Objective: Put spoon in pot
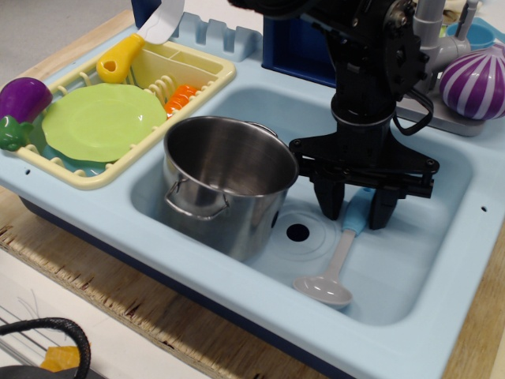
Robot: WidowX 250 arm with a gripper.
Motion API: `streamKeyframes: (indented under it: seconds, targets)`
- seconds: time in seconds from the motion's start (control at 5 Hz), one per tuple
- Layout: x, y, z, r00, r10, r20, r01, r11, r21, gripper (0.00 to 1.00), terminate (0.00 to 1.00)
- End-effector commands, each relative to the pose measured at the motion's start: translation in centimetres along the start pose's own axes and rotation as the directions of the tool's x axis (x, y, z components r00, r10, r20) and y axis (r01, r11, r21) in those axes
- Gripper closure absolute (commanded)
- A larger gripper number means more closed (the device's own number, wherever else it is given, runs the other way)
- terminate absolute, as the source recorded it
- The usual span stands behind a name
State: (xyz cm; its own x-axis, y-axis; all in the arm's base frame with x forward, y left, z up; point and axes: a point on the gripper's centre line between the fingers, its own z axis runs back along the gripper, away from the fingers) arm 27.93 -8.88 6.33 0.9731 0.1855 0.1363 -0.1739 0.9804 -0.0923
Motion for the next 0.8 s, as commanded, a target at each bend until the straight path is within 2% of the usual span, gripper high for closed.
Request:
streamKeyframes:
  seconds: [0.0,0.2,0.4,0.6]
  targets:
    - [0.0,-0.9,1.1,1.000,-0.013,-0.005,0.013,1.000,0.010,1.00,0.00]
    - [0.5,-1.7,3.5,1.000,-0.018,0.014,0.017,0.998,0.056,1.00,0.00]
    - [1.1,-2.5,7.3,0.996,-0.029,0.089,0.017,0.992,0.124,1.00,0.00]
    - [1.4,-1.8,9.5,0.985,-0.040,0.167,0.012,0.986,0.165,1.00,0.00]
